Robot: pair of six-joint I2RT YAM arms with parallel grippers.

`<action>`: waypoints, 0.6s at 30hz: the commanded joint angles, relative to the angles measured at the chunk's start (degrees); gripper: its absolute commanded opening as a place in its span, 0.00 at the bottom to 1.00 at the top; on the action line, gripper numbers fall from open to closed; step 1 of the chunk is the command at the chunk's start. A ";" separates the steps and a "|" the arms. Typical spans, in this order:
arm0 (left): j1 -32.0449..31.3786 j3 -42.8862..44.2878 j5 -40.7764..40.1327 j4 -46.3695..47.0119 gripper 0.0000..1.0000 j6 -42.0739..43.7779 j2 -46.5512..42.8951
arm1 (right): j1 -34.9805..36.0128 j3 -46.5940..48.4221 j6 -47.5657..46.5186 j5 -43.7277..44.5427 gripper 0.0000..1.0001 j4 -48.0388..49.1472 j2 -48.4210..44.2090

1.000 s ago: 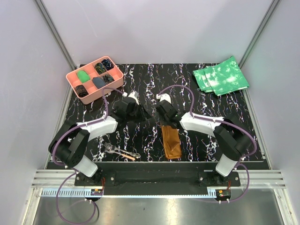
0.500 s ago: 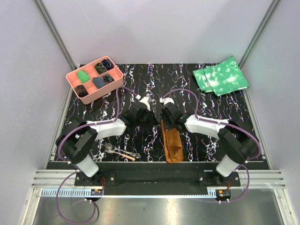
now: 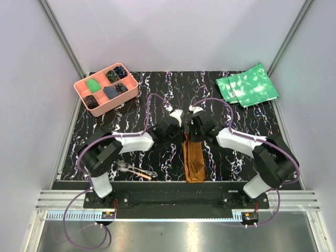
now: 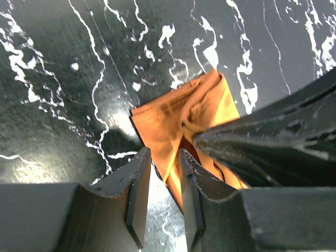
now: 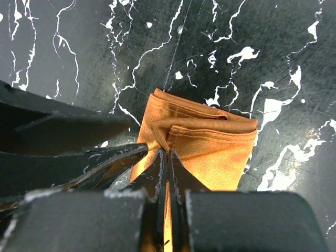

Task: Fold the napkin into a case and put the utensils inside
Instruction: Smooth out the smaller rectangle-folded napkin at the center of the board.

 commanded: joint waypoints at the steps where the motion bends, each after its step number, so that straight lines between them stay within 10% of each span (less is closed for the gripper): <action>1: -1.60 3.15 -6.08 -0.18 0.32 2.50 0.61 | -0.76 -0.15 0.97 -2.37 0.00 3.02 -1.49; 14: 3.39 -3.53 0.15 1.75 0.32 -8.21 -6.58 | -1.11 -0.67 0.00 -11.15 0.00 5.30 2.11; 18: 7.97 -0.92 13.82 0.19 0.44 -12.17 -6.16 | -1.55 -3.13 -1.75 -14.40 0.00 10.48 2.46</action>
